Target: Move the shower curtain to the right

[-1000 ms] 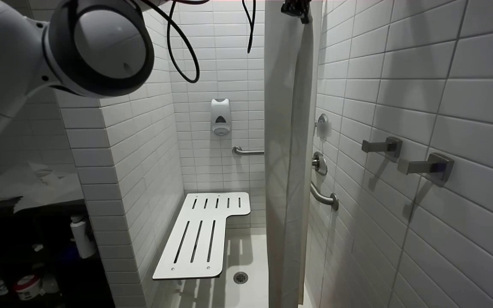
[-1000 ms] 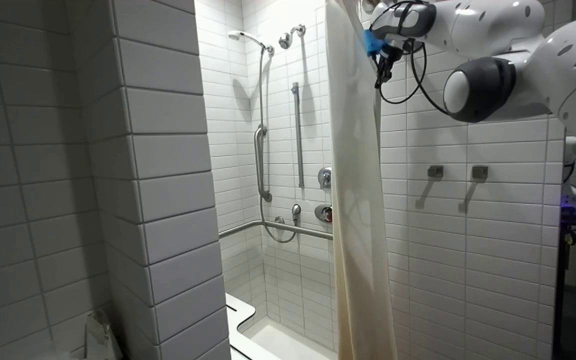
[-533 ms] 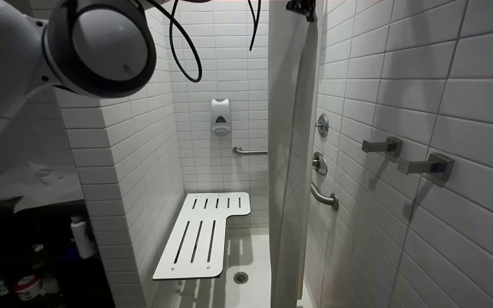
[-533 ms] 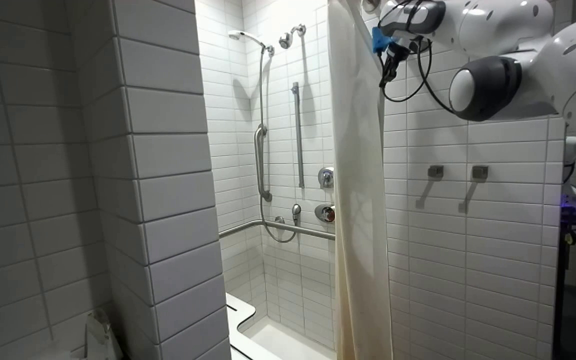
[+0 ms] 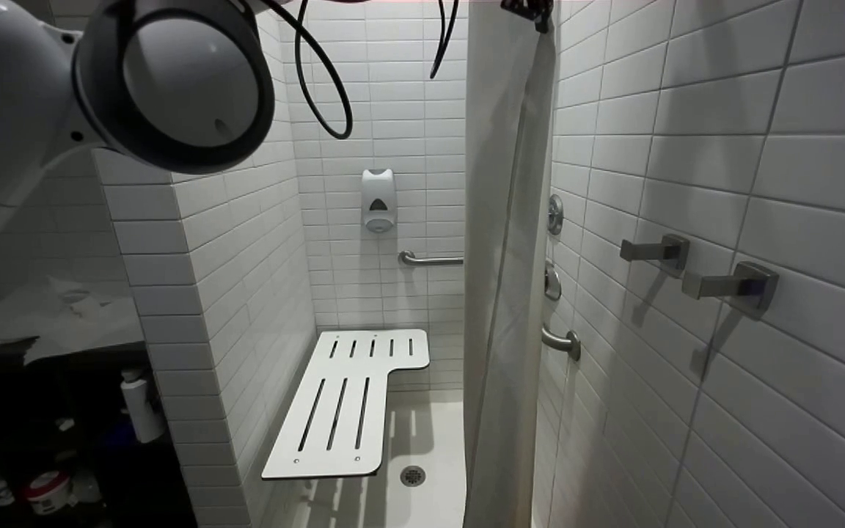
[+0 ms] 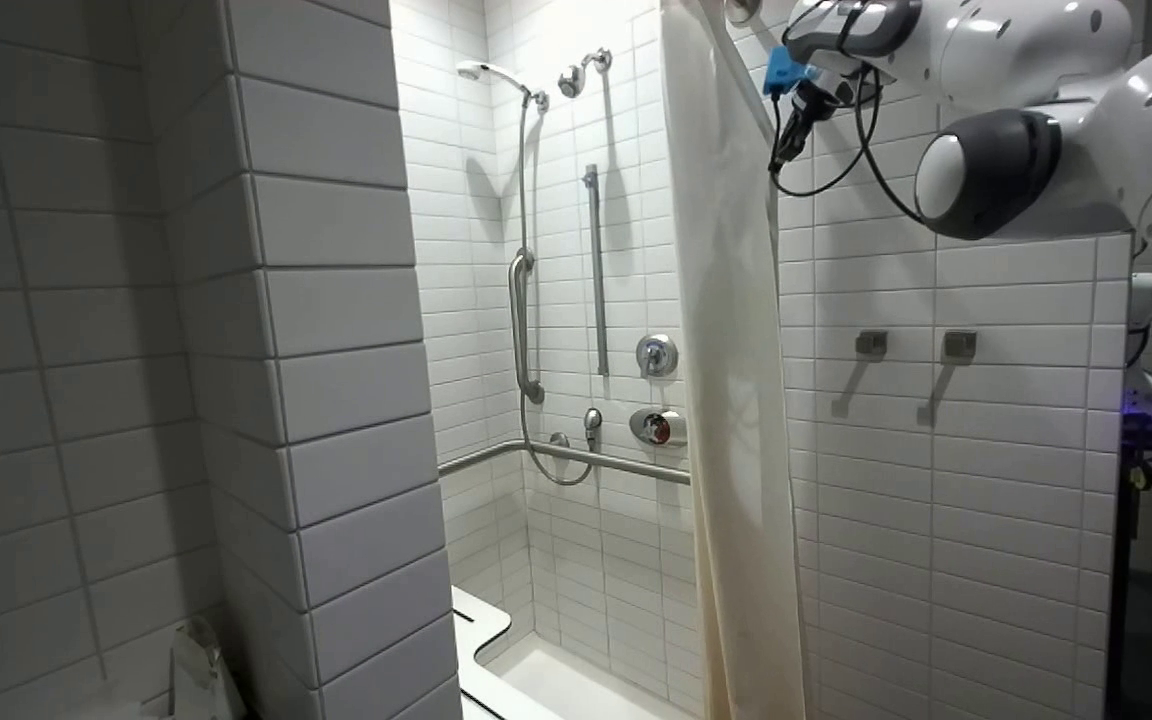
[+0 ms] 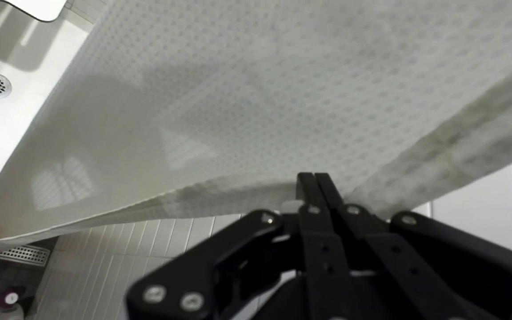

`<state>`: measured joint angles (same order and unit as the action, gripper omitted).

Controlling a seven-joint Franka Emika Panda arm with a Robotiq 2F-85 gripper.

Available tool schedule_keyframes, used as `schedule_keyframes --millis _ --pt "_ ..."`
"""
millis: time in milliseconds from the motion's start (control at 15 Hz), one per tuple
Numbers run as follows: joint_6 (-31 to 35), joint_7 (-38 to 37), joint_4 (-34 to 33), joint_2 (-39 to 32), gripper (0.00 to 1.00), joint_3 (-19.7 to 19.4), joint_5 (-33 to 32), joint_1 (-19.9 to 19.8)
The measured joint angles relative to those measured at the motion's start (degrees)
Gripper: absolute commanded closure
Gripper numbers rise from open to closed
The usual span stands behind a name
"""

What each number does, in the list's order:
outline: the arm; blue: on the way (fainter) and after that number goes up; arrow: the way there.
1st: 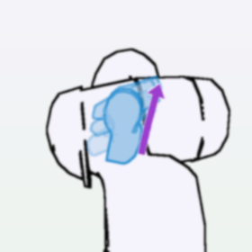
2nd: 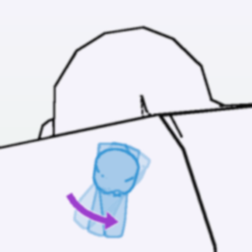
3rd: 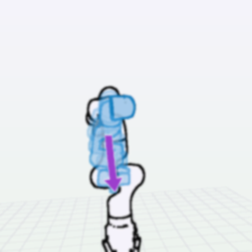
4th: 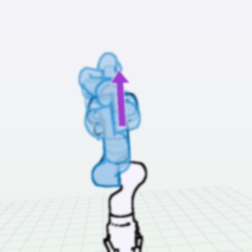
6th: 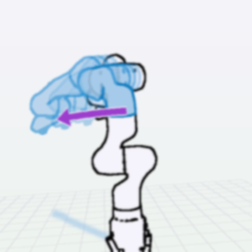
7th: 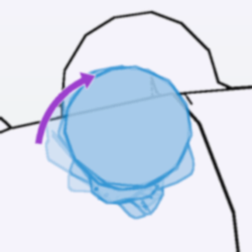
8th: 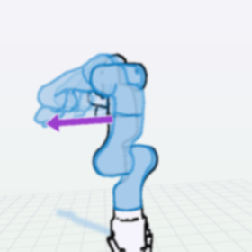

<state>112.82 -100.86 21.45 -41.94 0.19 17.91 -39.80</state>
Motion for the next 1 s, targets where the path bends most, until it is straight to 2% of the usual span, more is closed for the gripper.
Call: schedule_keyframes --millis 333,533,600,733,1000 --pt "-2.76 -0.50 1.31 -0.94 0.43 -0.02 -0.23 -0.73" --pt "-3.94 4.91 -0.58 -2.00 0.22 1.17 -0.09 -0.35" --pt "-4.09 7.50 -0.91 -1.68 0.39 1.81 -0.09 0.15" --pt "-4.70 11.40 -0.91 -0.45 0.24 2.34 -0.18 1.81" --pt "-5.20 12.66 -0.85 0.37 0.22 2.35 -0.28 2.94"
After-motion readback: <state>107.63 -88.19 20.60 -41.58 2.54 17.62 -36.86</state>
